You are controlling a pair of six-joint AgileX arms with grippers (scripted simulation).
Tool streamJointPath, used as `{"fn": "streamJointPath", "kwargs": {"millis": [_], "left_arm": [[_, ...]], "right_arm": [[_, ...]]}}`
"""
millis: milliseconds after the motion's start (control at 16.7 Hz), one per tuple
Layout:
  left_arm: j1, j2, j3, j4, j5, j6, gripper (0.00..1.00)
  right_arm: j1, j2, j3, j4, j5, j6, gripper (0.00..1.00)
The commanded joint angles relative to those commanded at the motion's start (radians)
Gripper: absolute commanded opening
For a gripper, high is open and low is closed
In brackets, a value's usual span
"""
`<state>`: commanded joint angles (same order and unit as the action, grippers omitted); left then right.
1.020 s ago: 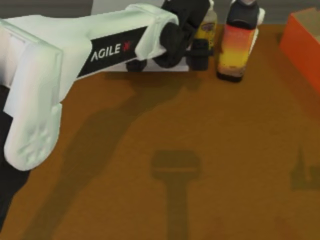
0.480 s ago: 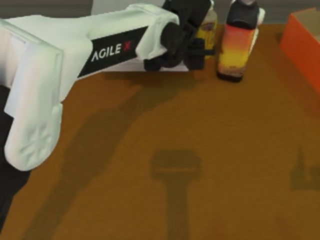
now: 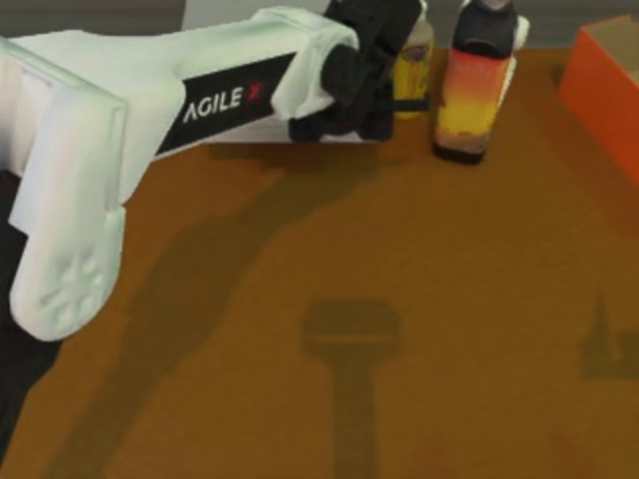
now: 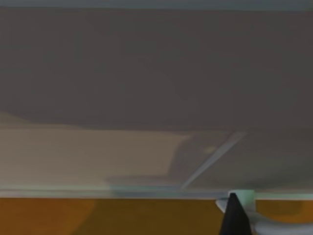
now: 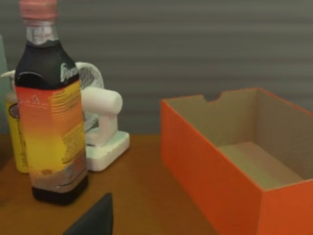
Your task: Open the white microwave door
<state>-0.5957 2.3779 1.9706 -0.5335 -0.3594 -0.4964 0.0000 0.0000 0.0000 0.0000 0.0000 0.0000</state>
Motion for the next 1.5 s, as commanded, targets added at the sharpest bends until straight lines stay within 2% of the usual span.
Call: {"fn": "streamJointPath", "kwargs": {"millis": [60, 120, 480, 1500], "left_arm": [[0.000, 0.000, 0.000, 0.000, 0.000, 0.000, 0.00], [-0.036, -0.028, -0.057, -0.008, 0.012, -0.002, 0.00], [-0.032, -0.094, -0.164, 0.055, -0.018, -0.026, 0.00], [-0.032, -0.100, -0.171, 0.061, -0.020, -0.028, 0.00]], "right_arm": [[0.000, 0.000, 0.000, 0.000, 0.000, 0.000, 1.00], [0.000, 0.000, 0.000, 0.000, 0.000, 0.000, 1.00], [0.000, 0.000, 0.000, 0.000, 0.000, 0.000, 1.00], [0.000, 0.000, 0.000, 0.000, 0.000, 0.000, 1.00]]}}
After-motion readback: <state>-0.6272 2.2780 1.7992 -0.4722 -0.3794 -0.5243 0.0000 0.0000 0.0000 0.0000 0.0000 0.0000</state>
